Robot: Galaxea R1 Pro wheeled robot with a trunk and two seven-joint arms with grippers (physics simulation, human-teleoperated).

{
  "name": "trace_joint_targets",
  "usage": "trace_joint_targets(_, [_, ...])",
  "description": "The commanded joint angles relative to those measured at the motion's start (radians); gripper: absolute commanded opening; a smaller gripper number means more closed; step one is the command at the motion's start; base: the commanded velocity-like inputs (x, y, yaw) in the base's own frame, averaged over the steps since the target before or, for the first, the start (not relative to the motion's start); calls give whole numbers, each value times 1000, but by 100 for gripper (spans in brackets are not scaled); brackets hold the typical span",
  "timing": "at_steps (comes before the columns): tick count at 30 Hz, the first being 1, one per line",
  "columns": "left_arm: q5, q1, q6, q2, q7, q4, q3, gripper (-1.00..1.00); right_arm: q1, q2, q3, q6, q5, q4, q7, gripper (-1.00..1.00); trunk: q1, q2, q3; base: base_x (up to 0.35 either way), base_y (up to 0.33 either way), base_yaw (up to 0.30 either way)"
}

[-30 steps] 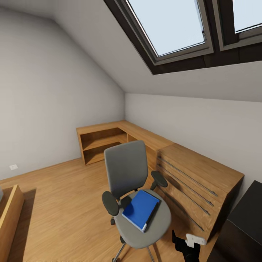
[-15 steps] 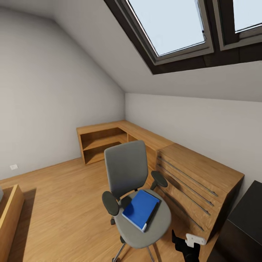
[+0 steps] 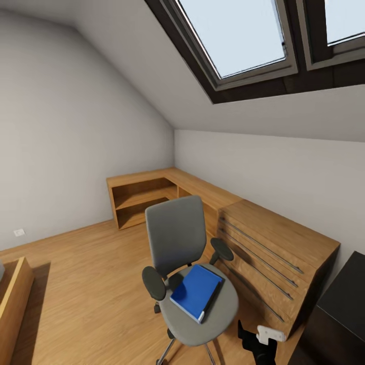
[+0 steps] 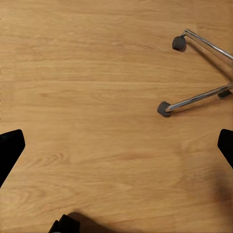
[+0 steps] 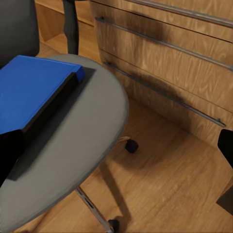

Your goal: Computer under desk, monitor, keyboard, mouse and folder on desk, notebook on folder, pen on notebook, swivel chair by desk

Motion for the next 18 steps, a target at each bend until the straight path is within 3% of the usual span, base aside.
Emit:
trace_joint_targets(1, [10,0,0,0,-7,0,2,100,-1,1,-8,-3,10,1,1,100,0,-1,-1,0,0,-36])
trace_joint_targets(18, [11,0,-1,0,-8,1,2,100,-1,4,-8,-3,12,2,2,100,0,-1,3,1,5,-147])
